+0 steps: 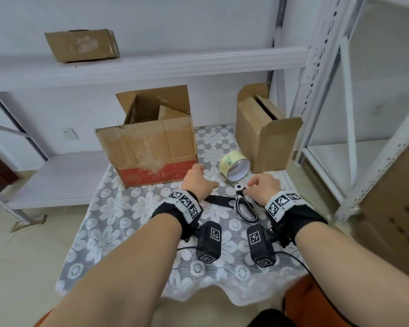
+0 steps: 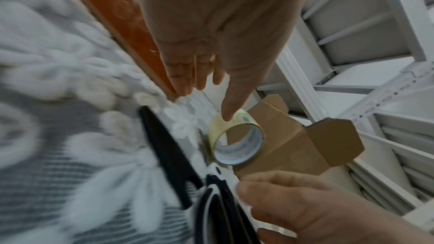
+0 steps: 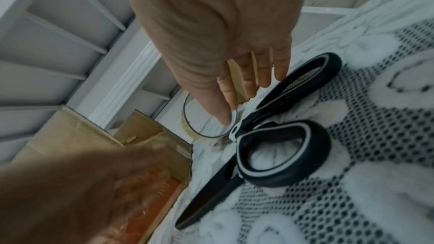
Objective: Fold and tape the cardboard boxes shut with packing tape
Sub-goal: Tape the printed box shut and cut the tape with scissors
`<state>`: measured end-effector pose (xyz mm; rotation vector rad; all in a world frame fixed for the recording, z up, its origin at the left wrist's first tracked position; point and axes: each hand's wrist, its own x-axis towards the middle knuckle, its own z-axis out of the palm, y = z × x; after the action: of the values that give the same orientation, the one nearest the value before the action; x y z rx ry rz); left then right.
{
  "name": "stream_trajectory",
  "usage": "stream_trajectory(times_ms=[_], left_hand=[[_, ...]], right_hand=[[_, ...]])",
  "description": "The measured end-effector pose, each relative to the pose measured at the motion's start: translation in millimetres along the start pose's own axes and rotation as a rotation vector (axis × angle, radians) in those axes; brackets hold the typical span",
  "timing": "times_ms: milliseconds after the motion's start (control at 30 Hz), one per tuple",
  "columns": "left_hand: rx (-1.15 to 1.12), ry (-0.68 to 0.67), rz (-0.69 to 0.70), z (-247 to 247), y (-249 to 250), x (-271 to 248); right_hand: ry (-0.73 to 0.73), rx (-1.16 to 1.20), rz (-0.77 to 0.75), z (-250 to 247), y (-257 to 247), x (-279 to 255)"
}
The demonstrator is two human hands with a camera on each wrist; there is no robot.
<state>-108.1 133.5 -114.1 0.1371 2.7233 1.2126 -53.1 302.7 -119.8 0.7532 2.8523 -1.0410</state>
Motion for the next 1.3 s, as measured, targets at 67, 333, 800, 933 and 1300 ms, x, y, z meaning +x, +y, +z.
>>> stream_trajectory(times_ms=[67, 333, 800, 933, 1300], left_hand=[[-0.007, 0.012, 0.053, 4, 16, 8], [0.013, -0.045, 0.100, 36, 39, 35], [-0.736, 0.039, -0.351, 27, 26, 72], [-0.244, 0.011, -0.254, 24, 19, 62], [0.616, -0.409, 0.198, 10, 0, 9]], right_hand=[[-0.048, -0.111, -0.015, 2, -2, 0], [-0.243, -0.301, -0.061, 4, -2, 14], [-0.322, -0.111, -0.004, -4, 5, 28], [-0.308, -0.025, 0.012, -9, 6, 30], [-0.359, -0.046, -0.003, -9, -4, 10]])
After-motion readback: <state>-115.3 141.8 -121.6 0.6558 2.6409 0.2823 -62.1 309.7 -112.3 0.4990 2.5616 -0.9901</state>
